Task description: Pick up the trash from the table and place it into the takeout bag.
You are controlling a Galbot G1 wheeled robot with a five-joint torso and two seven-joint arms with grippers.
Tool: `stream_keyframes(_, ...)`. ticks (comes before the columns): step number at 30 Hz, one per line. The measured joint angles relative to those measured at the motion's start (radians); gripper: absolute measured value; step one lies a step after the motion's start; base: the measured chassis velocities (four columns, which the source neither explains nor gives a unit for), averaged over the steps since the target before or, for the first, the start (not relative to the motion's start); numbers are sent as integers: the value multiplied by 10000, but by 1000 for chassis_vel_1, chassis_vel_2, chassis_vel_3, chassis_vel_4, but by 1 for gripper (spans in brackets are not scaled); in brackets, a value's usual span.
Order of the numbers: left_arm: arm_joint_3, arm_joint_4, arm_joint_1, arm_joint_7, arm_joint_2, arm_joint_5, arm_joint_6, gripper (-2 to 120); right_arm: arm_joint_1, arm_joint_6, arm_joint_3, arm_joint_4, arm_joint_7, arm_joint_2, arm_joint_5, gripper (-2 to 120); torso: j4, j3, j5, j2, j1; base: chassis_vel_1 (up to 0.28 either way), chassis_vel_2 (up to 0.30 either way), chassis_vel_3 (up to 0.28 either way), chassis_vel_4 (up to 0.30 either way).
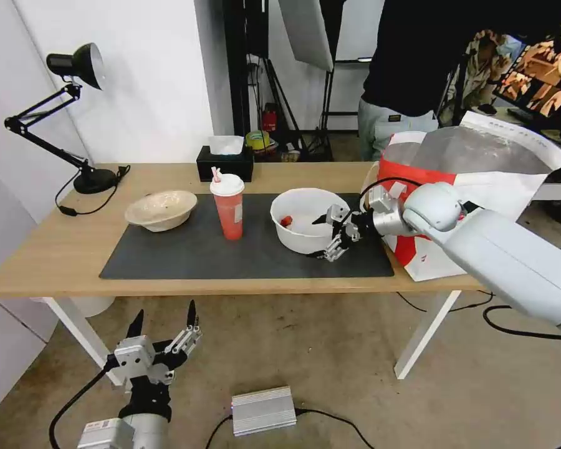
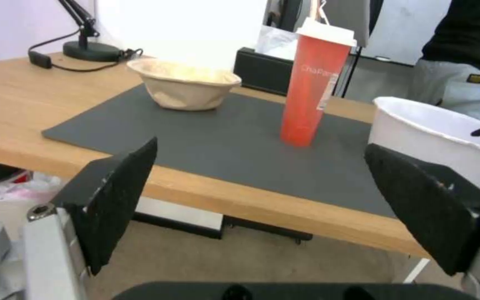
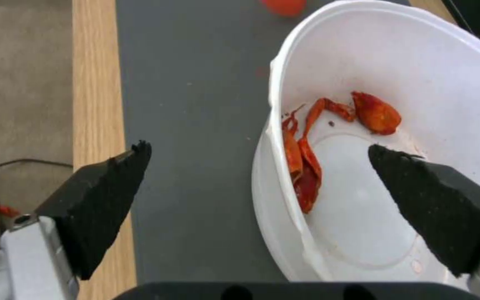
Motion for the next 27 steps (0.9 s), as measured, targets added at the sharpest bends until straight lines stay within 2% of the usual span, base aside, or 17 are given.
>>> stream_keyframes(3, 1, 1, -12, -2, 0, -8, 4, 100, -15, 5, -22, -19, 18, 41, -8, 95, 0, 0, 0, 0, 0, 0, 0, 0, 0)
stream_keyframes(5, 2, 1, -24, -3, 0, -16, 10, 100, -16, 8, -55, -44, 29, 76, -12, 84, 0, 0, 0, 0, 0, 0, 0, 0, 0)
stream_keyframes(9, 0, -2, -24, -4, 0, -18, 12, 100, -12, 10, -75, -56, 27, 81, -29, 76, 0, 0, 0, 0, 0, 0, 0, 0, 0)
stream_keyframes(13, -3, -37, -13, -4, 0, -18, 12, 100, -15, 14, -97, -73, -33, 63, -98, 55, 0, 0, 0, 0, 0, 0, 0, 0, 0)
stream_keyframes(18, -10, -57, -6, -2, 0, -18, 12, 100, -46, 24, -108, -72, -94, 56, -170, 43, 0, 0, 0, 0, 0, 0, 0, 0, 0)
stream_keyframes(20, -13, -67, -6, -4, 0, -18, 12, 100, -49, 31, -128, -72, -115, 57, -197, 32, 0, 0, 0, 0, 0, 0, 0, 0, 0)
stream_keyframes(23, -13, -78, -6, -8, 0, -18, 12, 100, -47, 36, -147, -69, -138, 58, -218, 25, 0, 0, 0, 0, 0, 0, 0, 0, 0)
stream_keyframes(27, -13, -110, -6, -24, 0, -18, 8, 100, 1, 64, -204, -61, -173, 53, -231, 5, 0, 0, 0, 0, 0, 0, 0, 0, 0)
